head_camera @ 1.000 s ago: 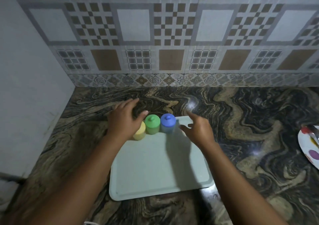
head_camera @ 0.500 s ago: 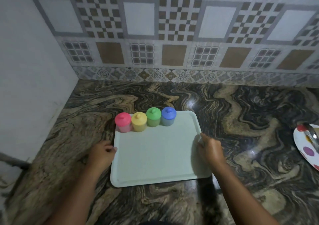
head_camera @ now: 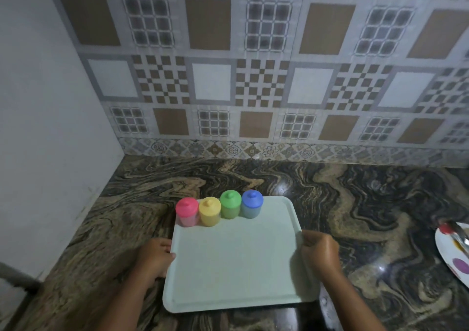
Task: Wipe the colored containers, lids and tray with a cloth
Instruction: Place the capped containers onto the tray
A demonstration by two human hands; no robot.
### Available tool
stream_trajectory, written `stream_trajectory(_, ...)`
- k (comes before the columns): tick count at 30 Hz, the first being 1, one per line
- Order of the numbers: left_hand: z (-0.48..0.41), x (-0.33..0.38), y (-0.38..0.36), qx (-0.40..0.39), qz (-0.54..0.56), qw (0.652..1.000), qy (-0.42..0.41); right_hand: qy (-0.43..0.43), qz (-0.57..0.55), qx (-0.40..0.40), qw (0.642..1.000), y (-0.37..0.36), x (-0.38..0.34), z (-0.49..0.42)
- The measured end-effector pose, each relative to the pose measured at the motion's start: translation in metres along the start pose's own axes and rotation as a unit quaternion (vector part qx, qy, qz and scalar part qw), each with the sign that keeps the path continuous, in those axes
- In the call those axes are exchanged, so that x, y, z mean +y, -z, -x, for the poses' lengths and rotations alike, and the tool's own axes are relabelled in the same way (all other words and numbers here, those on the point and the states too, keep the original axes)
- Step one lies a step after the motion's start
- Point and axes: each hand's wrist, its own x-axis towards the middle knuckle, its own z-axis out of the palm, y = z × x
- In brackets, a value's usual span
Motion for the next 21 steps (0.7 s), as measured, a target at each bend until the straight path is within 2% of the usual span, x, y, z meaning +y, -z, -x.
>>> stream_trajectory(4,-0.012,0.028,0.007,-0.005,0.003,1.000,-0.002,0.005,-0.014,0.004,1.000,0.006,-0.012,-0.014)
stream_trajectory(11,-0.055,0.101,0.020,0.009,-0.018,0.998,-0.060,0.005,-0.009,0.011,1.000,0.008,-0.047,-0.065)
stream_trajectory(21,-0.134,0.152,0.007,0.008,-0.045,0.997,-0.055,-0.017,-0.025,0.023,0.999,-0.017,-0.076,-0.148)
